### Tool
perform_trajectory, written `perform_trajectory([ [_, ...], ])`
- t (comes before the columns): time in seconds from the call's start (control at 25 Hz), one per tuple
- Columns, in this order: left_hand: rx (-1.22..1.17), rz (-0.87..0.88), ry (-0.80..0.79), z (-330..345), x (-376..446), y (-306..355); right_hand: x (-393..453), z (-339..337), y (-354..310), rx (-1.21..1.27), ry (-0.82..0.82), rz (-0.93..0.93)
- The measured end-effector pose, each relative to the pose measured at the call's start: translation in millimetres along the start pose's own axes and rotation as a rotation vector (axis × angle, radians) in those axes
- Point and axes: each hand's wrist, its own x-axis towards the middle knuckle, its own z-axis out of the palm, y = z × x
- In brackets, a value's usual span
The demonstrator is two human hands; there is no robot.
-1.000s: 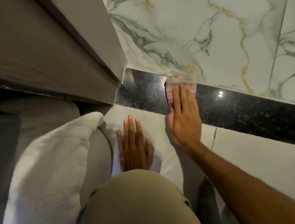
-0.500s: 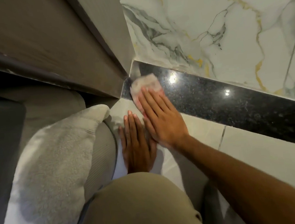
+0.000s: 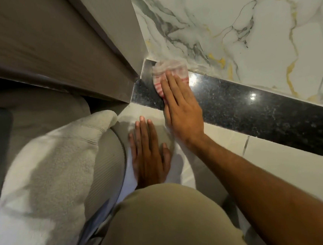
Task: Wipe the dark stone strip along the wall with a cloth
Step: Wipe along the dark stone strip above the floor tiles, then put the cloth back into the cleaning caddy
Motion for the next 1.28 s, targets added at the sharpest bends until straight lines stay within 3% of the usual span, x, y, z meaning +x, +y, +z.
perform_trajectory([
  [0.12,0.046,-0.016,-0.053,-3.8,2.7,0.9,-17.5,-13.3,3.3,0.121,-0.045,0.016],
  [0.2,0.085,-0.032,-0.184,-22.6,7.2,6.8,-17.4,-32.7,-2.1,0.250,-0.135,0.100],
  [0.32,0.129,-0.042,-0.420,-80.3,13.5,23.6,-18.5,-93.1,-20.1,0.614,-0.194,0.371],
  [0.44,0.091,-0.032,-0.402,-161.9,11.6,43.7,-39.9,-177.8,-54.1,0.991,-0.241,0.630],
  [0.56,0.070,0.006,-0.363,-262.7,-12.2,66.5,-73.5,-261.3,-87.1,0.960,-0.317,0.641],
  [0.76,0.098,0.051,-0.473,-425.6,-90.8,74.9,-136.8,-384.4,-169.0,0.905,-0.394,0.725],
  [0.88,-0.001,0.064,-0.454,-510.2,-138.4,54.4,-170.9,-441.4,-222.4,0.836,-0.456,0.613],
  [1.08,-0.132,-0.118,-0.253,-570.1,-195.0,-14.6,-213.6,-457.8,-308.7,0.748,-0.532,0.423],
  [1.28,-0.024,-0.140,-0.168,-575.4,-188.9,-129.5,-227.9,-418.9,-419.9,0.811,-0.505,0.384],
])
